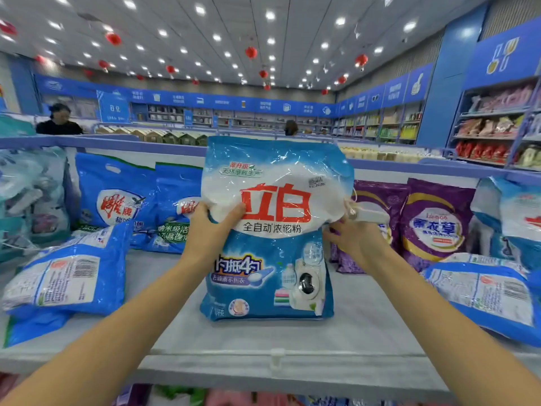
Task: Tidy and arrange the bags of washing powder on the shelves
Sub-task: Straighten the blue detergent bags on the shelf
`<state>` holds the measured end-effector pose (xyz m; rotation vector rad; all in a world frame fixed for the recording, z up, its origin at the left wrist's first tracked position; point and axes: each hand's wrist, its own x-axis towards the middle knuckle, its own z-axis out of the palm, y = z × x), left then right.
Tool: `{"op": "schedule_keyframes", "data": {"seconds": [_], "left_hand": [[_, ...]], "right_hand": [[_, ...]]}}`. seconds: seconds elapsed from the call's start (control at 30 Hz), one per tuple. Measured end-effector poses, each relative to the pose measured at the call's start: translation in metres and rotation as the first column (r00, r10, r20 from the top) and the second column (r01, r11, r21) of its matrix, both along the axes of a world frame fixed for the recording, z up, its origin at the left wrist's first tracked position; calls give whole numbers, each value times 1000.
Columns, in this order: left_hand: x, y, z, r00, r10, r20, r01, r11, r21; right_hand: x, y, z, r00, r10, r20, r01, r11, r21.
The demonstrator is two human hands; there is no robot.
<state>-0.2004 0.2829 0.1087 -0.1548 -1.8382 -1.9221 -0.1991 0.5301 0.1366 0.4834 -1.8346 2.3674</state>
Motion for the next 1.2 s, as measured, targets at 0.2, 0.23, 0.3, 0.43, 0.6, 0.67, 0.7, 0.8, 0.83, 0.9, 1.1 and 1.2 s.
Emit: {"op": "schedule_keyframes", "data": {"seconds": [0.2, 0.23, 0.3, 0.43, 0.6, 0.67, 0.7, 0.8, 0.83, 0.9, 1.1, 1.2], "left_hand": [[13, 5, 2, 955, 228, -192, -257, 955, -147], [16, 6, 2, 944, 236, -231, -274, 950, -149], [18, 5, 1, 934, 239, -264, -289, 942, -170], [14, -1, -1, 976, 133, -174, -158, 978, -137], [23, -19, -7, 923, -361, 135, 338, 926, 166], [28, -22, -14, 834, -492, 250, 453, 869, 200], [30, -22, -17, 808, -520, 276, 488, 854, 179], [33, -23, -18, 807, -503, 308, 516, 856, 47], [34, -24, -17, 815, -489, 312, 507, 861, 24], [34, -24, -17, 832, -463, 306, 485, 874, 6], [31, -15, -16, 888, -395, 237, 403, 915, 16], [33, 2, -8, 913, -376, 159, 377, 926, 25]], "right_hand": [[12, 6, 23, 917, -336, -213, 375, 910, 179], [16, 7, 30, 914, -312, -259, 364, 914, 181], [18, 11, 30, 920, -255, -298, 323, 924, 203], [19, 14, 26, 948, -220, -231, 269, 939, 212], [22, 18, 21, 974, -175, -145, 194, 972, 131], [26, 18, 13, 999, -27, -41, 27, 1000, 8], [29, 18, 6, 997, 72, 6, -72, 997, -1], [37, 15, -20, 952, 250, 180, -282, 940, 190], [38, 12, -28, 944, 239, 228, -287, 934, 211], [41, -1, -40, 965, 105, 239, -161, 960, 230], [58, -15, -41, 960, -278, 17, 269, 941, 205], [71, -1, -35, 931, -365, -12, 362, 919, 158]]}}
